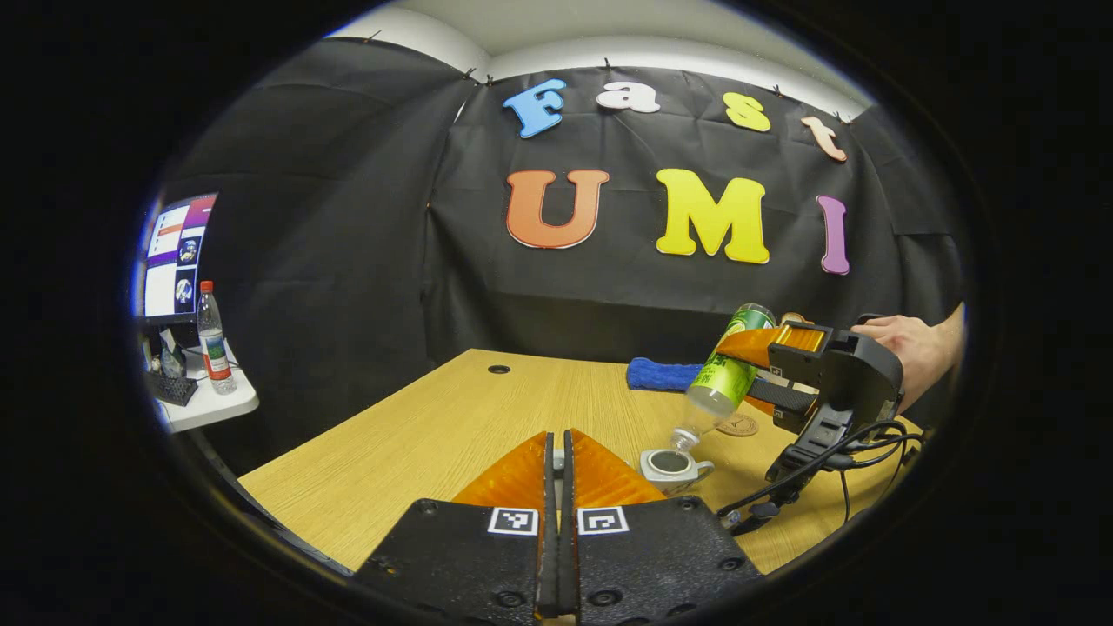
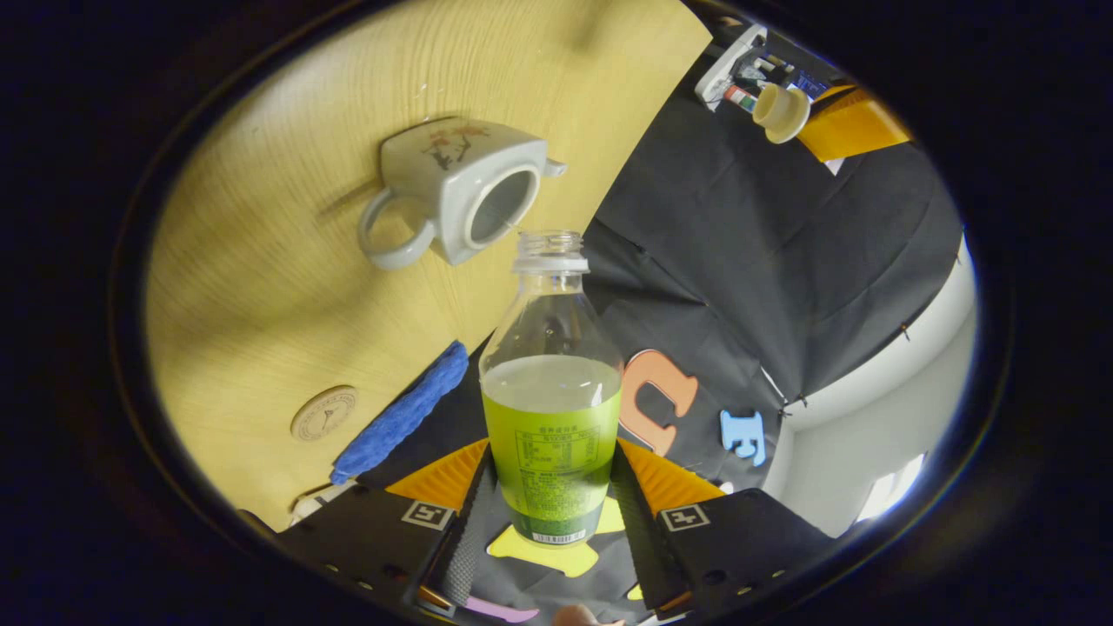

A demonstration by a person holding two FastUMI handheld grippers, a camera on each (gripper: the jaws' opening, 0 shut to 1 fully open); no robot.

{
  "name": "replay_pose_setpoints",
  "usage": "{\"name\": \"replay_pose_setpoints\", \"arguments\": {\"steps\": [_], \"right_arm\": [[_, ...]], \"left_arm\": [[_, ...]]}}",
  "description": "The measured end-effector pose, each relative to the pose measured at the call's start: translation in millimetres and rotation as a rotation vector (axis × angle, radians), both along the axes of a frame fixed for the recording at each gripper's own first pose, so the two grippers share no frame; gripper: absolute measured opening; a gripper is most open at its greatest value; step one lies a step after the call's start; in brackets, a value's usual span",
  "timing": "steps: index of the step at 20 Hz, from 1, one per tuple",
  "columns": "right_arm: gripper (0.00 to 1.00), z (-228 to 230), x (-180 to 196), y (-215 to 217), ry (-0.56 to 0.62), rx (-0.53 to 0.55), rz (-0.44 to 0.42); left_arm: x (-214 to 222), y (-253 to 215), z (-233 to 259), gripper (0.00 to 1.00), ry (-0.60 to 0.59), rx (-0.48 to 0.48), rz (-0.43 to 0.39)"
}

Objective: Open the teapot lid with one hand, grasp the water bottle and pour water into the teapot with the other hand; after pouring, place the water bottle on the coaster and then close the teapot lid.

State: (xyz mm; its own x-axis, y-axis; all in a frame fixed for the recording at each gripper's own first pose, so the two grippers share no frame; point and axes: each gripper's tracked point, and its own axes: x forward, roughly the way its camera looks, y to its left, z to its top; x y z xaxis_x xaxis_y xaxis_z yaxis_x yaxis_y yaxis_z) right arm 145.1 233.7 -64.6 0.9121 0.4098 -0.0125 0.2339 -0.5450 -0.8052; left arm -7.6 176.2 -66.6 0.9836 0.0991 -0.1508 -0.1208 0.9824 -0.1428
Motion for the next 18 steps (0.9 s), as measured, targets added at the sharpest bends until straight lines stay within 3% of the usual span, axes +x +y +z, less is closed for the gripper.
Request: {"name": "replay_pose_setpoints", "arguments": {"steps": [13,18], "right_arm": [[0.71,1.3,-5.0,8.1,0.001,-0.003,0.003],[0.72,0.6,-6.8,6.6,0.04,0.06,-0.007]], "left_arm": [[-0.4,0.4,1.8,0.02,-0.009,0.001,-0.002],[-0.7,1.7,2.6,0.02,-0.012,0.0,0.007]]}}
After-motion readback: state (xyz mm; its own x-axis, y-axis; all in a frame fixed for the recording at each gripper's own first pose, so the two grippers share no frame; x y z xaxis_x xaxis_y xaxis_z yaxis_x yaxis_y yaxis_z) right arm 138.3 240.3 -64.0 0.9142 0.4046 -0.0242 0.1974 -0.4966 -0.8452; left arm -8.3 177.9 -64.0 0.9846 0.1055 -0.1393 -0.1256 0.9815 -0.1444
